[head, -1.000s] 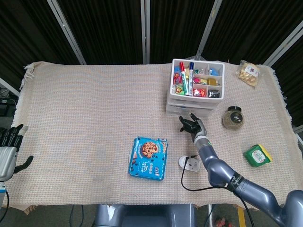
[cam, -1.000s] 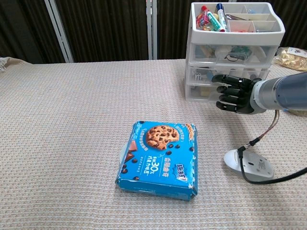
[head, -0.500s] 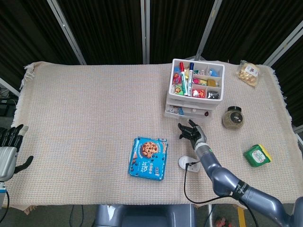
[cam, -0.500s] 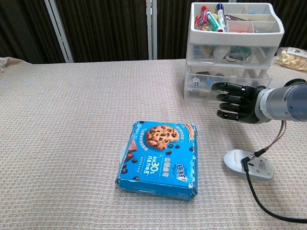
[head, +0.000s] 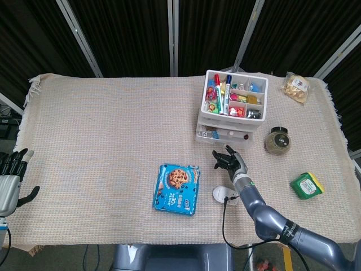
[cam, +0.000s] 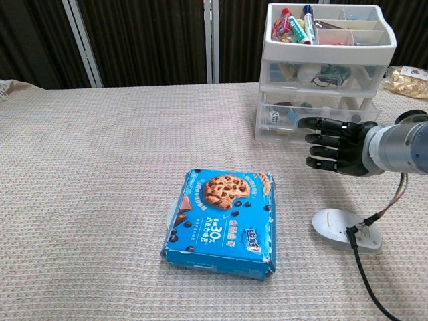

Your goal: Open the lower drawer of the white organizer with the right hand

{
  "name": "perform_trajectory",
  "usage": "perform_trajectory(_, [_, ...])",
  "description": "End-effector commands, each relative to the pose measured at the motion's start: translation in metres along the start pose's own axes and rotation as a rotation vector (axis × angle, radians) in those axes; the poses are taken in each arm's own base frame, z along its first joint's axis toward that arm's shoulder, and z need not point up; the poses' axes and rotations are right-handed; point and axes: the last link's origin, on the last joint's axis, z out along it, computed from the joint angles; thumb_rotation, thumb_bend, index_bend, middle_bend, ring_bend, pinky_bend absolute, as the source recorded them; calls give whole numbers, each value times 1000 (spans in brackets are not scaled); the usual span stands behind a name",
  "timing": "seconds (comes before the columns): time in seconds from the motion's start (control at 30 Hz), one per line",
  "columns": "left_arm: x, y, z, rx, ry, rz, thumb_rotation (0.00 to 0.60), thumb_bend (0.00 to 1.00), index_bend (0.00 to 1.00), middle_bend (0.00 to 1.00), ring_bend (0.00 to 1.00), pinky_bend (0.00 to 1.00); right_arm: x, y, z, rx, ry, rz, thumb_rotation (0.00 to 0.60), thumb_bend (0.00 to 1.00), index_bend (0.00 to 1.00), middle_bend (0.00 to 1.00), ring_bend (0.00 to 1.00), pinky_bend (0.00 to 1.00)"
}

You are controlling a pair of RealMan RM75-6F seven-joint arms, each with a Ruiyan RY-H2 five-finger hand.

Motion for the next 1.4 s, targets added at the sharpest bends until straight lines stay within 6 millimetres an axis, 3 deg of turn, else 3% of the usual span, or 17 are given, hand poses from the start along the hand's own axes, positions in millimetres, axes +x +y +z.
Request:
perform_trajectory(0.03, [0,0,0,0,0,0,600,315,18,0,0,0,2,1,-2,0,4,-10,600,320,212,831,879,665])
perform_trajectory(0.23, [0,0,0,0,0,-1,600,315,17,0,0,0,5,2,-12,46,33,-32,600,320,189,822,875,664])
perform_trajectory(0.4, [0,0,0,-2,-2,-2,600,315,17,0,0,0,-3,8,-33,146,32,-119,600,320,118,797,859,662])
perform_trajectory(0.7, [0,0,0,-3,-1,-1,600,315,18,0,0,0,-13,5,-64,362,25,-376,600,320,99,766,832,648])
perform_trajectory(1.07, [0,0,0,-3,0,3,600,315,18,0,0,0,-5,-3,-78,355,30,-400,600,320,106,765,830,648])
perform_trajectory(1.4, [0,0,0,-2,-1,3,600,315,19,0,0,0,13,-21,-82,381,85,-666,600,320,210,765,829,648])
